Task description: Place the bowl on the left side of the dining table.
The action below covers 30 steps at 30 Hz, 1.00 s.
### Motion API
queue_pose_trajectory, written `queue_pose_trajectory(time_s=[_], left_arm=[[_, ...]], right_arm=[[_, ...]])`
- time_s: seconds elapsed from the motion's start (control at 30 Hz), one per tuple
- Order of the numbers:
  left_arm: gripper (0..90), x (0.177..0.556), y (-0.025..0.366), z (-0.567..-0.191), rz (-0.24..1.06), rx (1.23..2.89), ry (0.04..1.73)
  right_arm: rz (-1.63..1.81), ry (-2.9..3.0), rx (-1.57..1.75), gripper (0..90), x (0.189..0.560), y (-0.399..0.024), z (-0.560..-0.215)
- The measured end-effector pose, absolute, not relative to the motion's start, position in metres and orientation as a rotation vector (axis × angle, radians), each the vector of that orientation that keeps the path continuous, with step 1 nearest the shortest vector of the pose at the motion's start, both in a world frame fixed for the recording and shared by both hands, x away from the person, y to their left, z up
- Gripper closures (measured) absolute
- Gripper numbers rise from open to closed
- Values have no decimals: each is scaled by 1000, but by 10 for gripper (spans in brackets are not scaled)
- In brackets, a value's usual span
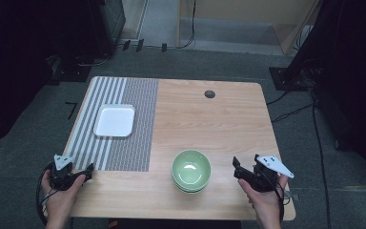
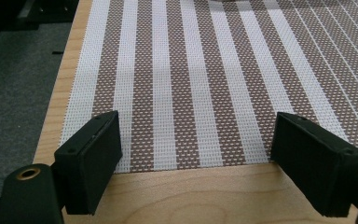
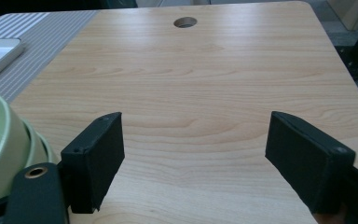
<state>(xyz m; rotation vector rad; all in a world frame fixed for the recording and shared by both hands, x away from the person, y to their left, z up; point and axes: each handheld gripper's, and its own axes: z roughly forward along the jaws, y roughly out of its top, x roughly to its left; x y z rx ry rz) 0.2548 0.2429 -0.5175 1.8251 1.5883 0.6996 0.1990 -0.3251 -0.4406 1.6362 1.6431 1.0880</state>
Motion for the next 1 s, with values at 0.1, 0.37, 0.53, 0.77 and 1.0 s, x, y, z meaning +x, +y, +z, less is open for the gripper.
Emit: queue_pose_trajectory(time_s=[0.1,0.37,0.53,0.77,1.0], left_arm=[[154,255,243,-517,700,1825,1588],[154,255,243,-517,699,1825,1588],[155,255,243,-517,699,1825,1588],[155,255,243,-517,700,1824,1590],[162,253,242,-514,739,1843,1603]], right_arm=[[1090,1651,1628,195,202,-321,-438],[1109,1666,1599,202,210,-308,-428],[1107,1673,1585,202,216,-299,-421],[1112,1681,1572,206,224,-290,-416],[1138,1713,1552,216,233,-280,-410]])
